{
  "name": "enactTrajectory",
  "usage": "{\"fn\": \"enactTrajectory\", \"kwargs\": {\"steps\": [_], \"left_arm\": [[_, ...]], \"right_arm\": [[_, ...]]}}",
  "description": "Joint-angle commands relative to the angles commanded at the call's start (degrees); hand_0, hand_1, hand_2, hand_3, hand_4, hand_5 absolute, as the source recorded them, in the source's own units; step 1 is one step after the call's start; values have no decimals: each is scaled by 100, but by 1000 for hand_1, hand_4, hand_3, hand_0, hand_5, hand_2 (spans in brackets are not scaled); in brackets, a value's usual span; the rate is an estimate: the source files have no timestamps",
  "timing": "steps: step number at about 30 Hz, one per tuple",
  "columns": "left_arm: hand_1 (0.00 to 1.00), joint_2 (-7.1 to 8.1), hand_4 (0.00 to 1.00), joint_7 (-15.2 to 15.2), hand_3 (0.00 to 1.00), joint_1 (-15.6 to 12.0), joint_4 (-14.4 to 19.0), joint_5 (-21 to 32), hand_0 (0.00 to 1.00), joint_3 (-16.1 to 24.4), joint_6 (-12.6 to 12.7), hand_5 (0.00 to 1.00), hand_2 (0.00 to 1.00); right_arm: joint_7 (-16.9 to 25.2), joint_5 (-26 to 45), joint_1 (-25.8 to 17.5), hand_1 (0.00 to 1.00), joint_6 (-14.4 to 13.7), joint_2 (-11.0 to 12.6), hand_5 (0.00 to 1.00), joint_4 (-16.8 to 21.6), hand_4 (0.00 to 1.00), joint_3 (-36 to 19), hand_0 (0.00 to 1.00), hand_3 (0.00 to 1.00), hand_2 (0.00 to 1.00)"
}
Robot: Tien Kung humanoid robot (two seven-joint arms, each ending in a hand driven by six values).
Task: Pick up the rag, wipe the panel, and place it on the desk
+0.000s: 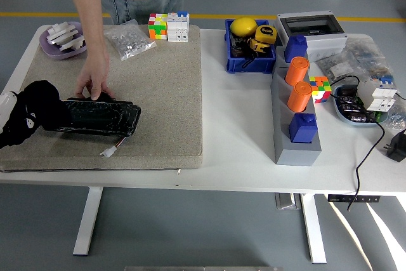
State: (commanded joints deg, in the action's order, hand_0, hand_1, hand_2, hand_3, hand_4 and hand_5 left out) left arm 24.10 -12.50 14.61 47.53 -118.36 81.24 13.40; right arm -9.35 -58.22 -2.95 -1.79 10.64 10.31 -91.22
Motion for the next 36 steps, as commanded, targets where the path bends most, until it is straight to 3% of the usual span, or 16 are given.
{"fn": "enactTrajectory", "kwargs": {"steps": [11, 12, 17, 18, 23, 24, 29, 30, 35, 36], "left_arm": [[226, -24, 10, -166, 416, 266, -643, 184, 269, 170, 114, 2, 562], [325, -28, 48, -184, 439, 278, -674, 203, 290, 168, 120, 2, 570], [325, -53, 48, -187, 439, 295, -658, 185, 290, 120, 65, 2, 570], [592, -63, 356, -190, 510, 302, -657, 188, 451, 116, 54, 2, 630], [592, -81, 356, -172, 510, 317, -679, 159, 451, 106, -9, 2, 630], [786, -86, 665, -165, 549, 320, -692, 153, 626, 118, -17, 2, 719], [786, -92, 665, -86, 549, 335, -785, 124, 626, 175, -95, 2, 719], [806, -88, 820, -69, 592, 331, -786, 131, 689, 174, -114, 48, 796], [806, -78, 820, 123, 592, 285, -692, 62, 689, 182, -223, 48, 796], [841, -77, 920, 175, 695, 277, -678, 41, 715, 190, -250, 155, 851]], "right_arm": [[-13, -40, 39, 635, -9, -12, 491, 0, 998, -24, 741, 609, 684], [-17, -49, 43, 635, -11, -12, 490, 0, 998, -28, 740, 609, 684], [-23, -54, 44, 635, -19, -18, 490, 0, 998, -42, 740, 609, 684], [-23, -53, 43, 633, -19, -21, 491, 0, 998, -42, 741, 608, 684], [-20, -85, 55, 633, -18, -26, 491, 0, 998, -63, 741, 608, 684], [-17, -90, 55, 630, -18, -27, 490, 0, 998, -72, 742, 608, 684], [-16, -91, 52, 630, -15, -26, 490, 0, 998, -64, 742, 608, 684], [-20, -87, 51, 627, -15, -24, 490, 0, 998, -58, 743, 607, 684], [-28, -93, 46, 627, -21, -12, 490, 0, 998, -54, 743, 607, 684], [-29, -98, 47, 625, -20, -11, 490, 0, 998, -54, 745, 608, 684]]}}
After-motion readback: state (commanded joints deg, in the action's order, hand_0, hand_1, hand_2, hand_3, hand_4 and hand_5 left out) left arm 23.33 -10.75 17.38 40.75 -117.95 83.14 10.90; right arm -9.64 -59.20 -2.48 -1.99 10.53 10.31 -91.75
